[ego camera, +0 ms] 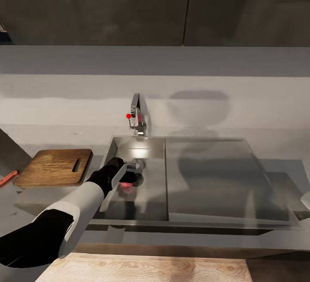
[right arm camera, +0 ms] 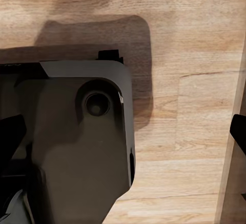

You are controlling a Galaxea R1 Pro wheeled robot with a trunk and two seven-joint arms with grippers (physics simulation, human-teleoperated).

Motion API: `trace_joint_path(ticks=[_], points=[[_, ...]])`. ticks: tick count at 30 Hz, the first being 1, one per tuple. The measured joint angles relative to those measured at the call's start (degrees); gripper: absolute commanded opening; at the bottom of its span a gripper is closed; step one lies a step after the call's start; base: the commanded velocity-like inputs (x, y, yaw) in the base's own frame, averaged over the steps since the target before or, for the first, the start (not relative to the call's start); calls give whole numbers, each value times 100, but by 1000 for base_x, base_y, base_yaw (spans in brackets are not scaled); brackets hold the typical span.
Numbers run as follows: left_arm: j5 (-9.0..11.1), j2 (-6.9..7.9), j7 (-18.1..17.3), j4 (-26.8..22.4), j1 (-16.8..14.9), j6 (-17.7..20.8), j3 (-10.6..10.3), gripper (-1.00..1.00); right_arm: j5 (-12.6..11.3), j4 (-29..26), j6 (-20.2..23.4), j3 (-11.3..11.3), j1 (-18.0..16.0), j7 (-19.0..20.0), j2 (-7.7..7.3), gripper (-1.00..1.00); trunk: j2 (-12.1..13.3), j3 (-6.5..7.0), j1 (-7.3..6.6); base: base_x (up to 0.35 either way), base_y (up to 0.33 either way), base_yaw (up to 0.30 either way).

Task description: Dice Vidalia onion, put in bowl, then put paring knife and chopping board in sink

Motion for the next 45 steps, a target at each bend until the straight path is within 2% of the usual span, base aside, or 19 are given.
trace_joint_path(ticks=[3,4,18,25,29,35,41,45], points=[[0,0,0,6,0,-12,0,100,0,0,0,-3,0,-4,0,100,0,0,0,0,0,0],[0,0,0,8,0,-15,0,-100,0,0,0,-3,0,-4,0,100,0,0,0,6,0,0],[5,0,7,12,0,-20,0,-100,0,0,0,0,0,-1,2,100,0,3,0,11,0,0],[6,-2,12,-68,0,-3,21,-100,0,0,0,2,0,-16,9,100,-1,57,0,0,0,0],[5,-1,7,-480,-1,92,20,-100,0,0,0,2,0,-24,9,100,-1,93,-1,0,0,0],[12,0,3,-1299,0,856,13,-100,0,0,0,2,0,-25,11,100,-1,147,-1,0,0,0],[7,14,9,-1833,0,1082,18,-100,0,0,0,2,0,-25,12,100,0,201,0,0,0,0],[5,98,9,-2124,0,1125,31,-100,0,0,0,2,0,-26,12,100,-1,238,-1,0,0,0]])
